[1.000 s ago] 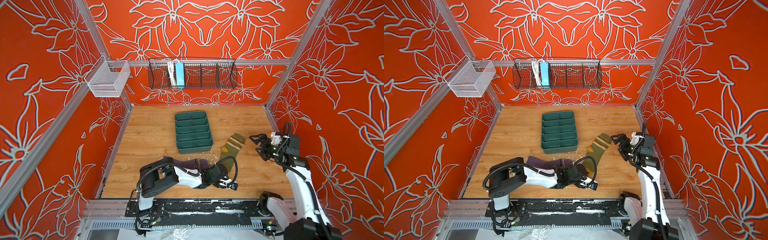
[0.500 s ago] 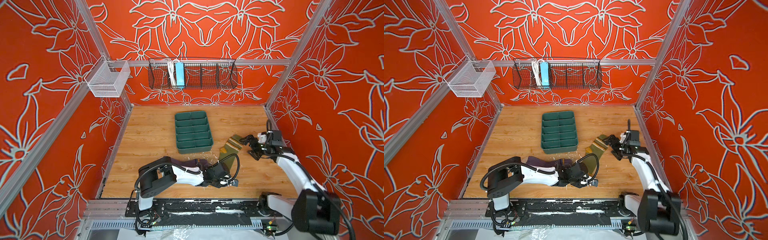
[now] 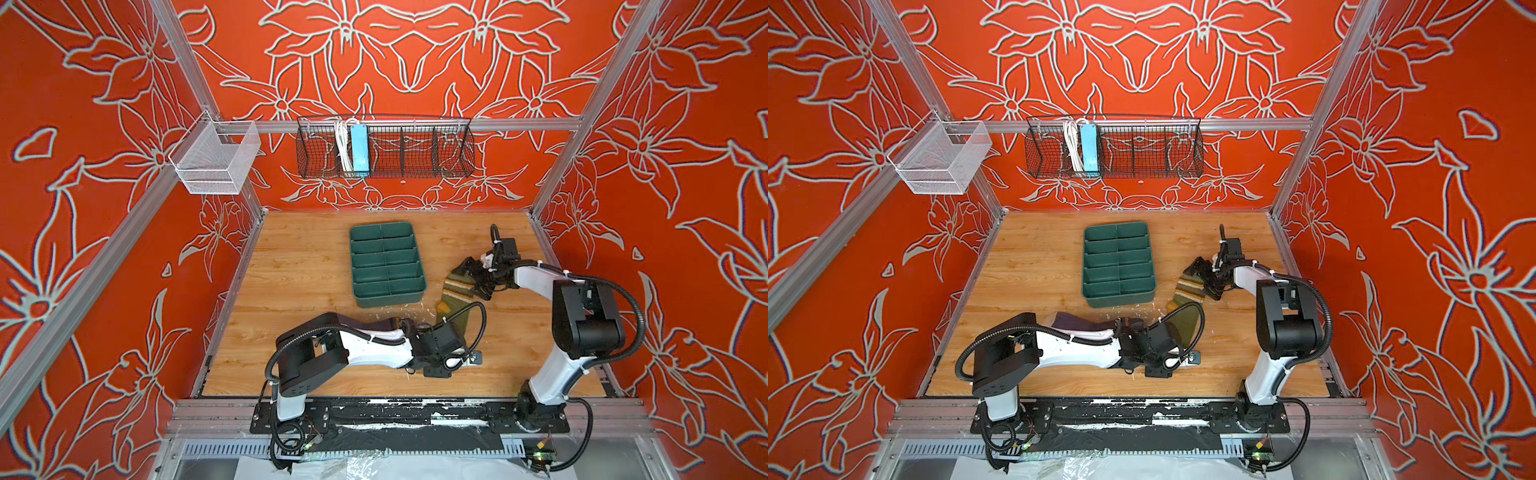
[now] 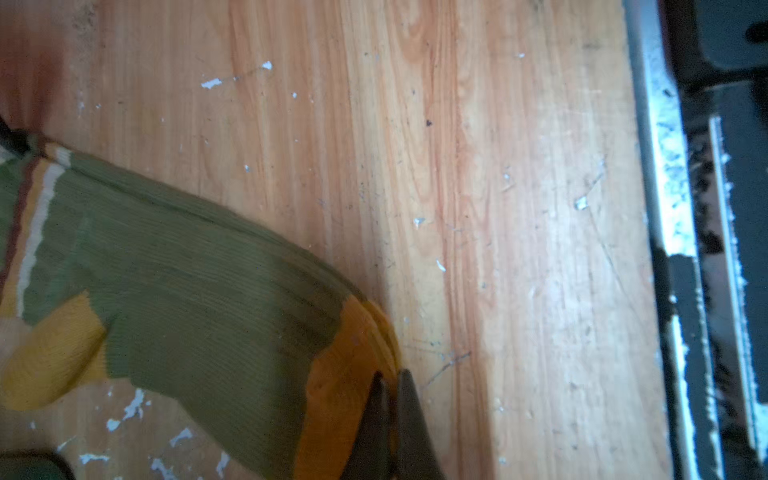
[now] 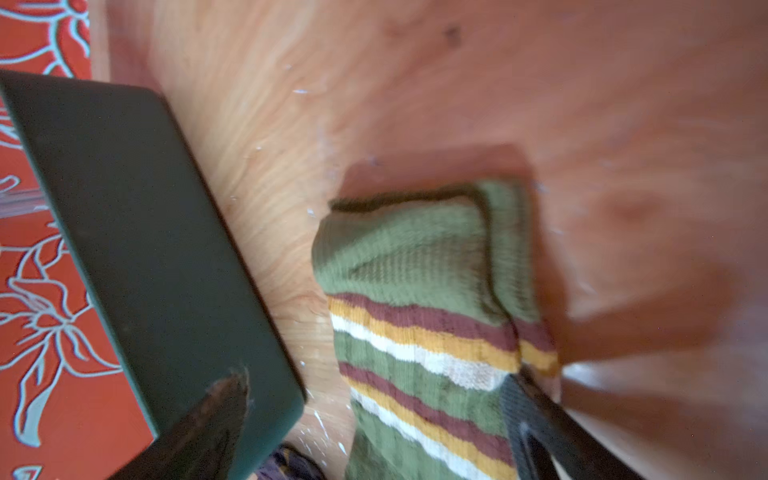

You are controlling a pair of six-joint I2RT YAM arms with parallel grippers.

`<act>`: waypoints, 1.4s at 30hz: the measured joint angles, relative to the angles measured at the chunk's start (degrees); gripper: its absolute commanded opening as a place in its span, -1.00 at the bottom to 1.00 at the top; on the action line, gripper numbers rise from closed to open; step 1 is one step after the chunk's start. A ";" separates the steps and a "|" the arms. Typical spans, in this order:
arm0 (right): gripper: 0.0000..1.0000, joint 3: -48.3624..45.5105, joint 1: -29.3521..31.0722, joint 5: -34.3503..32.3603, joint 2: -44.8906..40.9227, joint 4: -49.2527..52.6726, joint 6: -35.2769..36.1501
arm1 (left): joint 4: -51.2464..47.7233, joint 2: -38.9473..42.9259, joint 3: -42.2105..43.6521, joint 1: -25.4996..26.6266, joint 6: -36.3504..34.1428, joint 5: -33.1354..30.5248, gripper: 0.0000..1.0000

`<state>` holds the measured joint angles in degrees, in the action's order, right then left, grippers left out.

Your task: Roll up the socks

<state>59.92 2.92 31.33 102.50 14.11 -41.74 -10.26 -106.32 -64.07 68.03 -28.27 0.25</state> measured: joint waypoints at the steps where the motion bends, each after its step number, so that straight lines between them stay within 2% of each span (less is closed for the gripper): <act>1: 0.96 0.66 0.42 0.00 0.59 -0.17 0.17 | 0.02 0.00 0.00 0.00 0.79 0.07 -0.99; 4: 0.96 2.64 1.81 0.00 2.25 -0.37 1.01 | 0.11 0.00 0.00 0.00 3.13 0.11 -0.81; 8: 0.96 3.41 2.51 -1.07 2.47 0.33 2.84 | 1.66 0.33 0.31 0.02 7.21 -0.39 -0.22; 11: 0.96 3.74 2.69 -3.45 1.60 2.84 5.01 | 3.13 1.53 0.46 0.15 9.40 -2.27 0.08; 18: 0.96 8.15 2.38 -8.66 -4.13 11.58 9.88 | 4.74 7.58 -2.40 -0.66 14.49 -8.39 0.50; 22: 0.96 10.69 2.29 -10.16 -8.59 13.05 12.02 | 2.08 12.68 -7.56 -6.62 23.26 -12.37 0.57; 24: 0.96 10.78 2.32 -10.67 -10.43 13.62 12.87 | -0.52 14.91 -10.40 -12.70 29.40 -14.32 0.55; 27: 0.96 10.21 2.71 -11.74 -12.24 14.45 13.92 | -6.60 16.76 -14.71 -25.46 40.02 -15.04 0.50; 30: 0.96 8.15 3.69 -12.46 -13.79 14.75 14.53 | -11.78 16.48 -15.45 -36.50 46.31 -14.78 0.48; 32: 0.96 6.60 4.72 -12.81 -14.80 15.19 14.64 | -14.80 15.45 -14.75 -40.68 48.54 -14.25 0.46; 36: 0.96 4.22 6.78 -12.92 -15.67 15.15 14.62 | -18.69 11.50 -11.98 -44.78 50.90 -12.04 0.45; 42: 0.96 2.89 9.14 -12.90 -15.50 14.19 14.51 | -20.76 6.73 -6.10 -46.62 52.52 -9.49 0.34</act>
<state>62.81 12.05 18.44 87.00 28.29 -27.22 -31.03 -99.59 -70.17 21.41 24.25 -9.23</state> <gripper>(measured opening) 0.980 0.695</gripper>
